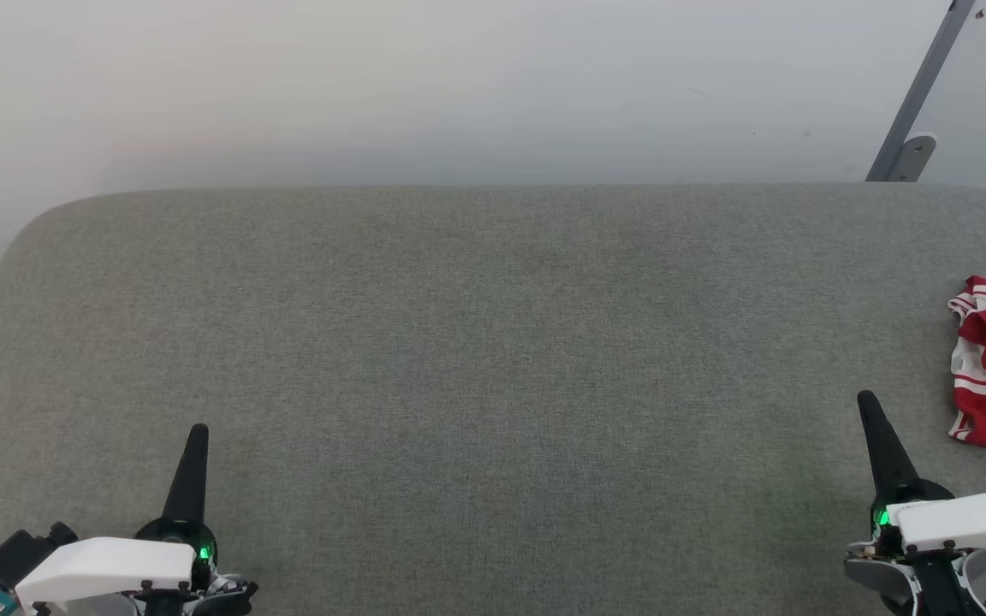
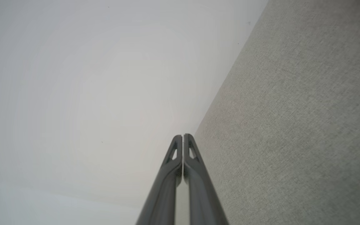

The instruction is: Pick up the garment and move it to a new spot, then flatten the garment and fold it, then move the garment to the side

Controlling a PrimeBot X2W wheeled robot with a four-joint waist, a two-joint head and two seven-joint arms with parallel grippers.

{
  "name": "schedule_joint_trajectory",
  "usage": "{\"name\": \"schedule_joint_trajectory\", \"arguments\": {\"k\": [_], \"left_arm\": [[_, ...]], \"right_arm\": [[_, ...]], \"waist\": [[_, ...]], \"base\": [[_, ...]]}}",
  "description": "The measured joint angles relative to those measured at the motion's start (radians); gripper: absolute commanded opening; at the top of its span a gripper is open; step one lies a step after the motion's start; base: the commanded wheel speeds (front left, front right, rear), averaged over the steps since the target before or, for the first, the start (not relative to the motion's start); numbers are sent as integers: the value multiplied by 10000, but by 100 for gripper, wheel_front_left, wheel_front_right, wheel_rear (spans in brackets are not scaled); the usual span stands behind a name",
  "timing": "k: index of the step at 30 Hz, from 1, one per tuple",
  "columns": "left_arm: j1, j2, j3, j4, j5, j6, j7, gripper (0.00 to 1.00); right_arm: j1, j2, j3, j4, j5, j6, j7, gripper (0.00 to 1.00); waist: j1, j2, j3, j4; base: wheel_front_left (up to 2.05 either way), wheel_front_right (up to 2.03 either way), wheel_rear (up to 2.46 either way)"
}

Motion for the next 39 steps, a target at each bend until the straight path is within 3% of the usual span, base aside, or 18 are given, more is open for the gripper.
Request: {"name": "schedule_joint_trajectory", "arguments": {"k": [39], "left_arm": [[-584,-236,117,226,-2290,0,748,0]], "right_arm": [[-351,349,-104,115,2548,0,780,0]], "waist": [[0,0,-24,-128]], "base": [[0,0,0]]}}
